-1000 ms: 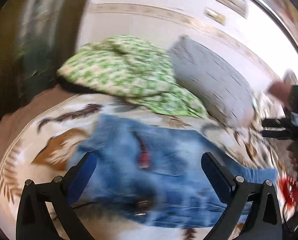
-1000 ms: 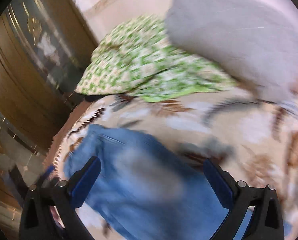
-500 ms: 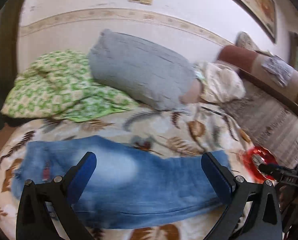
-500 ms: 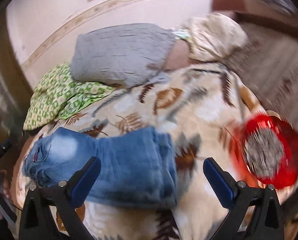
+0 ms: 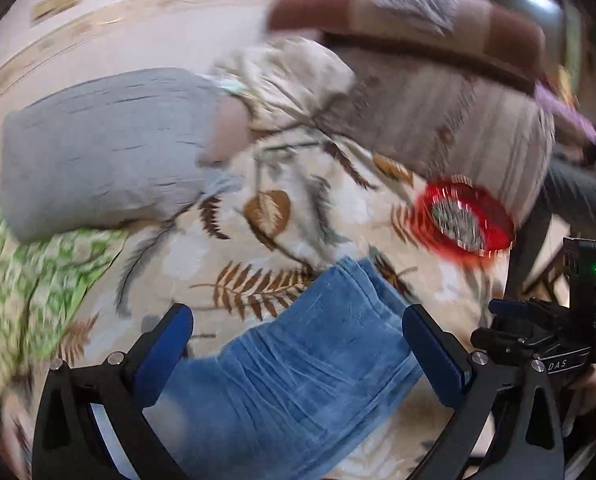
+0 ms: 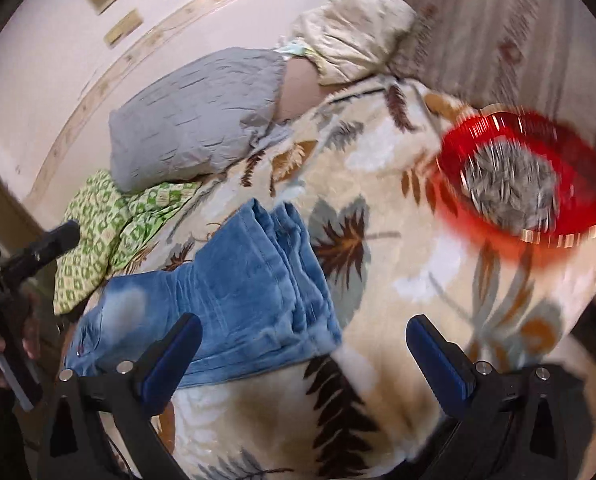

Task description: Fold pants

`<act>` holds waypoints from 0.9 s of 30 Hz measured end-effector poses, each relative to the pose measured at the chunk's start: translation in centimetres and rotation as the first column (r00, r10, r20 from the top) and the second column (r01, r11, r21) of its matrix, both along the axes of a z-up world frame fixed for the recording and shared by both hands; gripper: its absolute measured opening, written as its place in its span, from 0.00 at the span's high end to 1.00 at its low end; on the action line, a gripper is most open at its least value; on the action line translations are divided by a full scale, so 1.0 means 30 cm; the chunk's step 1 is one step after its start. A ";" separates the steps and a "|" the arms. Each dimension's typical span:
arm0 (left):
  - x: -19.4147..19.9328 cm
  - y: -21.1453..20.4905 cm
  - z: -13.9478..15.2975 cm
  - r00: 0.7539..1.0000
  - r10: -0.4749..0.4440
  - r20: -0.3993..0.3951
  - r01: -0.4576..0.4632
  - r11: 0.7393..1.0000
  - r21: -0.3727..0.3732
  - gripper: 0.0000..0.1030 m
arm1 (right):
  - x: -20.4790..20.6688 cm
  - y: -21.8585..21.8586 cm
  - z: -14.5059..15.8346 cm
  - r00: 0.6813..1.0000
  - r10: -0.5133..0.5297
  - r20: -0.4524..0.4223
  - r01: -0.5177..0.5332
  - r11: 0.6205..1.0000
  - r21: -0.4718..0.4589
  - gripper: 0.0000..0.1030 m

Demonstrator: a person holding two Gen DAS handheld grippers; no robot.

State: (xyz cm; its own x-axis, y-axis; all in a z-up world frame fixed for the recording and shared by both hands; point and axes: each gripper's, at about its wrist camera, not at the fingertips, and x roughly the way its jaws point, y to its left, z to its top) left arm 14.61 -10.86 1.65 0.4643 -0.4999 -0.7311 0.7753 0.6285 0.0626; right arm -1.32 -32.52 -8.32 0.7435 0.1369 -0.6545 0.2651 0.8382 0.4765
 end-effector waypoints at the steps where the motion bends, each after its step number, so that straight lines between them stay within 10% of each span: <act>1: 0.015 -0.031 -0.009 0.999 -0.036 -0.001 0.036 0.999 0.033 0.00 | -0.003 0.002 -0.024 1.000 -0.010 -0.006 0.010 1.000 0.023 0.00; 8: 0.089 -0.177 -0.079 0.978 -0.197 -0.061 0.205 0.961 0.183 0.00 | 0.018 0.024 -0.143 1.000 -0.010 -0.025 0.013 0.994 0.111 0.03; 16: 0.187 -0.226 -0.130 0.977 -0.182 -0.111 0.198 0.966 0.166 0.00 | 0.079 0.047 -0.200 0.998 -0.016 -0.056 0.022 0.995 0.101 0.11; 27: 0.216 -0.199 -0.177 0.977 -0.169 -0.132 0.189 0.969 0.158 0.00 | 0.126 0.091 -0.190 0.998 0.020 -0.054 -0.017 0.997 0.073 0.53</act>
